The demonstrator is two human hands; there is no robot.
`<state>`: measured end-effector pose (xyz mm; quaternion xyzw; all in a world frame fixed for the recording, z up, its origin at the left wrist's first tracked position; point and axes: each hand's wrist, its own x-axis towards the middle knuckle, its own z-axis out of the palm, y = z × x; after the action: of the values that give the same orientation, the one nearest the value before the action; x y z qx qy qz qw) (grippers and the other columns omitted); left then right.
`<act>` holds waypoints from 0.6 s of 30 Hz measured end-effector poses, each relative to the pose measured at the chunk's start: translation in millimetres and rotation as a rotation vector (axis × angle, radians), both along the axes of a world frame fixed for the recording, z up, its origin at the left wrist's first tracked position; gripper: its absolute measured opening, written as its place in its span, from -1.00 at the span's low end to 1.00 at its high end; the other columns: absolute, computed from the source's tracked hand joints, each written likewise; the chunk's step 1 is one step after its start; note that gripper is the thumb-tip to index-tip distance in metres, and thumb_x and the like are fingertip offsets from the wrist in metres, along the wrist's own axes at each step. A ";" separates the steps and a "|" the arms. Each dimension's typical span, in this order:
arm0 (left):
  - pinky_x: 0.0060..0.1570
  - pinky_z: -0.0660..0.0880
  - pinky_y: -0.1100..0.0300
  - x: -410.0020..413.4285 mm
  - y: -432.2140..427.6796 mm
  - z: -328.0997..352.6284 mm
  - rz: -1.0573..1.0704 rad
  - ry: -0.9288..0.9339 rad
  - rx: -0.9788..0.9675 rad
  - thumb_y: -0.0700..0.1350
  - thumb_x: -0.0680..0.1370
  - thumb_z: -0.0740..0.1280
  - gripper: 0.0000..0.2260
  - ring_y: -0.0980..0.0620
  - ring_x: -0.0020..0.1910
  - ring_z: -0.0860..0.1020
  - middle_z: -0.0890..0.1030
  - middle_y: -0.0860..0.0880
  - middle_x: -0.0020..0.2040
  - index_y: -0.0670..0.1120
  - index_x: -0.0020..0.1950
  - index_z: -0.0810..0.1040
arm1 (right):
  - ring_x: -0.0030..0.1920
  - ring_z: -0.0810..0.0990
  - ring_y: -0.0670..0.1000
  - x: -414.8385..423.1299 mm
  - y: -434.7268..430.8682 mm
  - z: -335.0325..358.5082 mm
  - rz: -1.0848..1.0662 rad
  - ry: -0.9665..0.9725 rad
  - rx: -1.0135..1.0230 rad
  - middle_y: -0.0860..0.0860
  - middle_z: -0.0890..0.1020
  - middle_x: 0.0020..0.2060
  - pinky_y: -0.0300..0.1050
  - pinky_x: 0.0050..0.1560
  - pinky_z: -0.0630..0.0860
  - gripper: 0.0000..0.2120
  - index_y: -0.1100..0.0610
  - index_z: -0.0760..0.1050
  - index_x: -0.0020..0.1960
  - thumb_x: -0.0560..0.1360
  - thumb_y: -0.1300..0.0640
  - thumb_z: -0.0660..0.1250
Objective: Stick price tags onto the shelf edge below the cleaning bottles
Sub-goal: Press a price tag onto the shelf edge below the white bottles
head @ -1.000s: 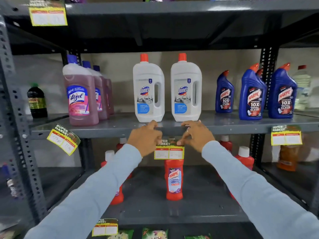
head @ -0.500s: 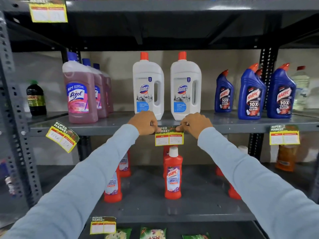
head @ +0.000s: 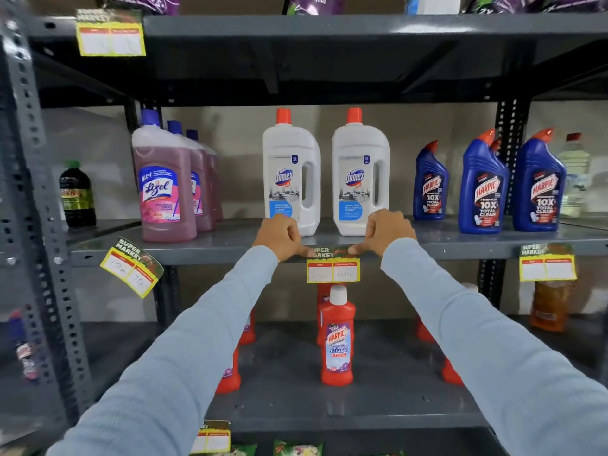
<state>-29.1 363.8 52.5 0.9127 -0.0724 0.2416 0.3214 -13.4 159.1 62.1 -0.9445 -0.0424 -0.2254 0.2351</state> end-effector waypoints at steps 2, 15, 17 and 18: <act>-0.04 0.58 0.09 -3.2 6.0 -1.5 -0.045 -0.016 -0.014 -0.18 0.26 0.59 -0.74 -0.10 -0.12 0.61 0.64 -0.12 -0.14 -0.09 -0.34 0.49 | -0.12 0.63 0.11 3.0 -6.2 2.4 0.042 0.029 0.091 0.08 0.66 -0.17 -0.01 0.00 0.58 -0.66 0.13 0.47 -0.27 0.17 0.07 0.61; 0.33 0.34 -0.05 -52.4 170.7 -11.6 0.198 -0.222 0.593 -0.20 0.55 0.25 -0.68 -0.17 0.36 0.41 0.49 -0.19 0.33 -0.10 0.30 0.45 | 0.52 0.05 0.11 -41.4 134.6 -50.1 0.448 -0.355 -0.115 0.04 0.39 0.38 0.05 0.52 0.02 -0.73 0.08 0.61 -0.05 0.42 -0.10 0.35; 0.34 0.32 -0.03 -61.5 203.8 -7.1 0.272 -0.145 0.690 -0.19 0.55 0.23 -0.66 -0.16 0.36 0.39 0.48 -0.18 0.34 -0.12 0.34 0.41 | 0.54 -0.05 0.10 -35.2 179.1 -52.9 0.482 -0.341 -0.199 0.03 0.34 0.43 0.11 0.53 -0.09 -0.65 0.09 0.63 -0.06 0.44 -0.17 0.30; 0.37 0.30 -0.03 -65.1 220.7 -5.5 0.299 -0.091 0.729 -0.20 0.56 0.22 -0.63 -0.15 0.40 0.35 0.45 -0.17 0.37 -0.11 0.37 0.38 | 0.54 -0.09 0.11 -31.6 198.7 -54.4 0.488 -0.333 -0.233 0.04 0.32 0.44 0.13 0.53 -0.15 -0.61 0.09 0.64 -0.06 0.44 -0.21 0.27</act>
<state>-94.1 584.5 47.1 0.9558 -0.0337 0.2844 -0.0661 -45.1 357.8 7.7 -0.8772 -0.3314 -0.3073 0.1622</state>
